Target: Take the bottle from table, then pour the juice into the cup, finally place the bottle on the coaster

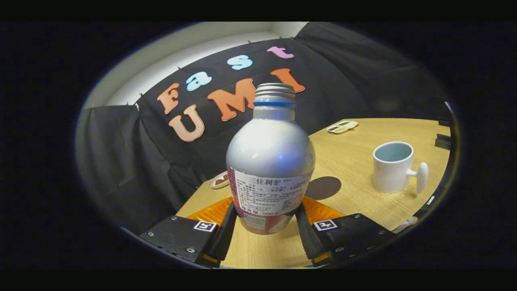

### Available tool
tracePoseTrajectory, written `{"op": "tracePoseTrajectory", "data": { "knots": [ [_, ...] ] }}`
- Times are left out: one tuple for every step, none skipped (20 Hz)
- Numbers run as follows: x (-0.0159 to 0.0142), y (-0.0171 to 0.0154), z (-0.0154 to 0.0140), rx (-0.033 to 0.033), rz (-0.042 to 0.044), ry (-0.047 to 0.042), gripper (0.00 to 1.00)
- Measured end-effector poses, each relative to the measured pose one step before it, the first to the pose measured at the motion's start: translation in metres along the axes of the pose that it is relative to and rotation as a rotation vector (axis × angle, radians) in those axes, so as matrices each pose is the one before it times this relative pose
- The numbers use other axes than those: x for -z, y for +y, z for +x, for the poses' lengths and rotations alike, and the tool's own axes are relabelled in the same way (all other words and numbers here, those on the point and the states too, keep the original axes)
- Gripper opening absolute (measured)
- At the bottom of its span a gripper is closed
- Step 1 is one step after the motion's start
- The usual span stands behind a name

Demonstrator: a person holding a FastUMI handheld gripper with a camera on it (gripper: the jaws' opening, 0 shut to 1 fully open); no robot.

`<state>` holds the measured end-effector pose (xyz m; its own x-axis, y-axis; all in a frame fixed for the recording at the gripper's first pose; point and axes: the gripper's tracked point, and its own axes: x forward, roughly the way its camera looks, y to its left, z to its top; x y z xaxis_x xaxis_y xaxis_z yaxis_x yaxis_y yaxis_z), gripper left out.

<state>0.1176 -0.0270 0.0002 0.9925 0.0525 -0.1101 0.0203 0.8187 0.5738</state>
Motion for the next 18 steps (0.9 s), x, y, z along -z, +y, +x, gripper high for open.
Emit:
{"op": "tracePoseTrajectory", "data": {
  "knots": [
    [-0.00682,0.00187,-0.00040,-0.02054,0.05241,-0.00836,0.72],
    [-0.00523,0.00166,-0.00101,-0.01550,0.04846,-0.00450,0.72],
    [-0.00627,-0.00071,0.00103,-0.00544,0.05452,-0.00966,0.72],
    [-0.00737,0.00112,0.00329,-0.01096,0.05374,-0.01199,0.72],
    [-0.00517,0.00300,0.00290,-0.01574,0.04691,-0.00843,0.72],
    [-0.00321,0.00389,0.00297,-0.00960,0.03260,-0.00256,0.72],
    [-0.00197,0.00183,0.00286,-0.00982,0.01748,0.00524,0.72],
    [-0.00290,-0.00072,0.00093,0.00306,0.02183,-0.00581,0.72],
    [-0.00465,-0.00015,0.00265,0.00008,0.02525,-0.00345,0.72],
    [-0.00155,0.00134,0.00044,-0.00081,0.03159,0.00088,0.72],
    [-0.00401,0.00093,0.00177,-0.00294,0.03621,-0.00407,0.72],
    [-0.00293,0.00185,0.00058,-0.00431,0.03749,-0.00533,0.72],
    [-0.00273,0.00218,0.00207,-0.00603,0.03426,-0.00038,0.72],
    [-0.00081,0.00160,0.00258,-0.00273,0.02974,0.00185,0.72],
    [-0.00158,-0.00024,0.00343,0.00050,0.02831,0.00053,0.72],
    [-0.00154,-0.00039,0.00146,0.00220,0.03012,0.00181,0.72],
    [-0.00300,-0.00051,0.00245,0.00030,0.03143,0.00040,0.72],
    [-0.00097,-0.00071,-0.00210,0.00165,0.03348,-0.00212,0.72]
  ]
}}
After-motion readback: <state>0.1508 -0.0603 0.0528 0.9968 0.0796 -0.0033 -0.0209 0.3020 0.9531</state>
